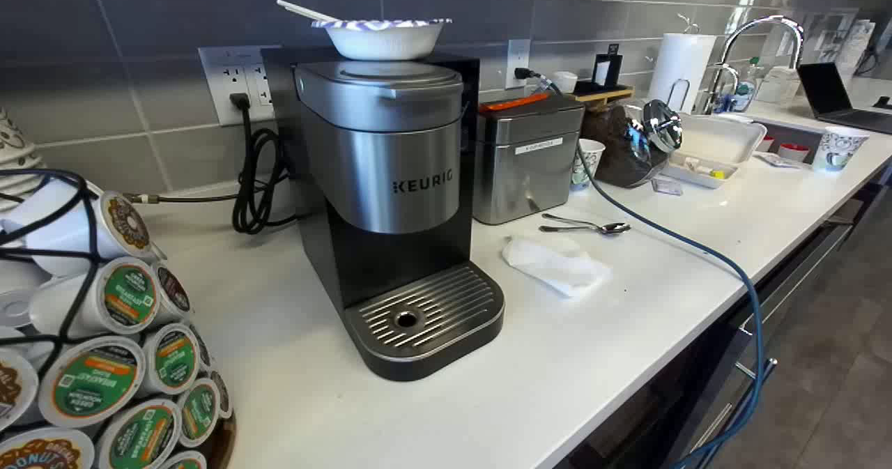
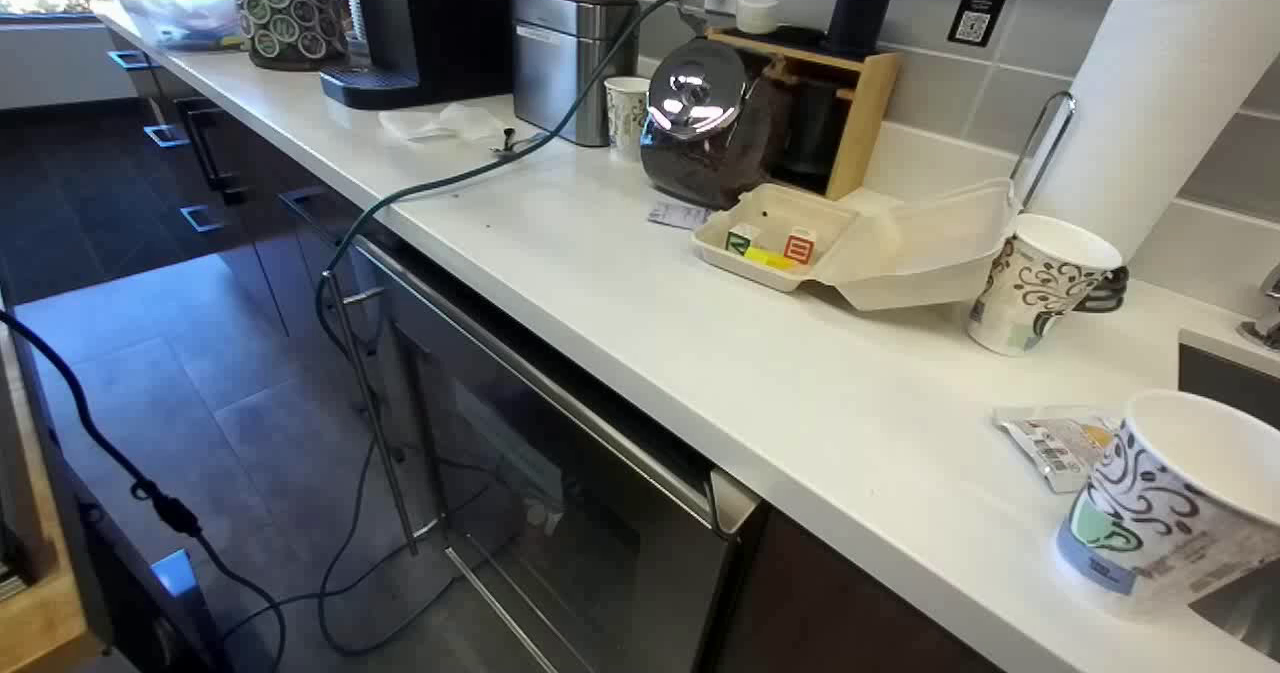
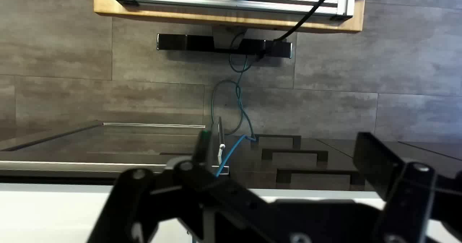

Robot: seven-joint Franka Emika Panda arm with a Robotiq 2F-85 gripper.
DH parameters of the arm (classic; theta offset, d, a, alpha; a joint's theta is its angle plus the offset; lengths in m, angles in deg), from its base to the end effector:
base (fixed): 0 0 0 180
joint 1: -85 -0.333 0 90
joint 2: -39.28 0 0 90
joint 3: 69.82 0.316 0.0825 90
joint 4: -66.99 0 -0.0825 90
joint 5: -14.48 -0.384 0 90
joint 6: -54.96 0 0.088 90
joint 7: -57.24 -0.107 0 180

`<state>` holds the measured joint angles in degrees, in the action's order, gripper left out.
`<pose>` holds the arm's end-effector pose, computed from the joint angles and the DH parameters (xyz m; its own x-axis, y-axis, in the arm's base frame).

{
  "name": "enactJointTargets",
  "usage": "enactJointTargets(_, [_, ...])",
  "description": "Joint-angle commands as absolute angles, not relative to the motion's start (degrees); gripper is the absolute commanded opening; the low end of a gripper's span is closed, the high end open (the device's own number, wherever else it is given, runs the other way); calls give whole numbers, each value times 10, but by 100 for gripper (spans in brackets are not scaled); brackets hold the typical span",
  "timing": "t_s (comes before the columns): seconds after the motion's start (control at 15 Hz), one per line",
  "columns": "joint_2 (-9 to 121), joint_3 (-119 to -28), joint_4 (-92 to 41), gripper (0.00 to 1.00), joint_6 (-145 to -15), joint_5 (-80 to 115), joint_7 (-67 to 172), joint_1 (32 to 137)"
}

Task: Put the bowl on top of the counter

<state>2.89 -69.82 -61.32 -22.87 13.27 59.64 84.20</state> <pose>0.3247 0.0071 0.5807 0.9684 0.0598 -0.2423 0.0538 -0.9981 -0.0313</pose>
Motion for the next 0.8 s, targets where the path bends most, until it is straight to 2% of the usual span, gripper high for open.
enactJointTargets(0.0, [30,-698,-612,100,-227,133,596,842])
enactJointTargets(0.4, [30,-698,-612,100,-227,133,596,842])
enactJointTargets(0.73, [102,-616,-542,100,-289,24,451,821])
